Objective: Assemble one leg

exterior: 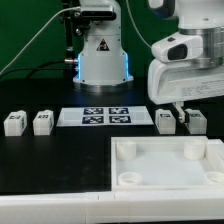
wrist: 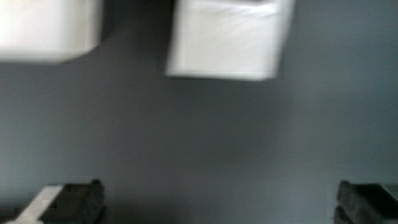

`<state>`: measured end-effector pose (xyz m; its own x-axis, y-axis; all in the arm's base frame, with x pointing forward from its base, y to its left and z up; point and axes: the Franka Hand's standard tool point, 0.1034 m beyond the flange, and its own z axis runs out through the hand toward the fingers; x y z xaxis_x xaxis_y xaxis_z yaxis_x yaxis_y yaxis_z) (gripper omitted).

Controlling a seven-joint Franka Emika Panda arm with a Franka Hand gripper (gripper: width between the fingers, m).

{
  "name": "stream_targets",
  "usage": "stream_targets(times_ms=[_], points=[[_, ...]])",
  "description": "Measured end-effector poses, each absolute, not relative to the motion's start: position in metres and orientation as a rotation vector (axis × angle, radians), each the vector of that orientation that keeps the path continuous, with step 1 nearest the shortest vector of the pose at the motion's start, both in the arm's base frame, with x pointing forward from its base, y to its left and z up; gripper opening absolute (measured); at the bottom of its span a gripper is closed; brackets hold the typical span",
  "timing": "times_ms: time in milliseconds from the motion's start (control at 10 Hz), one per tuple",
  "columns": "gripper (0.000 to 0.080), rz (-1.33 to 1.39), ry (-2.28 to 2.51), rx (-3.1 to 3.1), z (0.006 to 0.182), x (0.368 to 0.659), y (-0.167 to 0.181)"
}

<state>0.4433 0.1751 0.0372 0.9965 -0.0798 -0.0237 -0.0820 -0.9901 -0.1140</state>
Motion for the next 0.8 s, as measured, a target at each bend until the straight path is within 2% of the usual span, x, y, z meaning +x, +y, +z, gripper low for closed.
stream_targets(times_ms=[400,600,800], points=[[0.0649,0.174,0.052,-3.039,0.036,0.438,0.172],[0.0649,0.502,0.048,-3.038,0.042,0.428,0.178],[0.0649,0.823,0.093,-2.988,0.04,0.422,0.181]])
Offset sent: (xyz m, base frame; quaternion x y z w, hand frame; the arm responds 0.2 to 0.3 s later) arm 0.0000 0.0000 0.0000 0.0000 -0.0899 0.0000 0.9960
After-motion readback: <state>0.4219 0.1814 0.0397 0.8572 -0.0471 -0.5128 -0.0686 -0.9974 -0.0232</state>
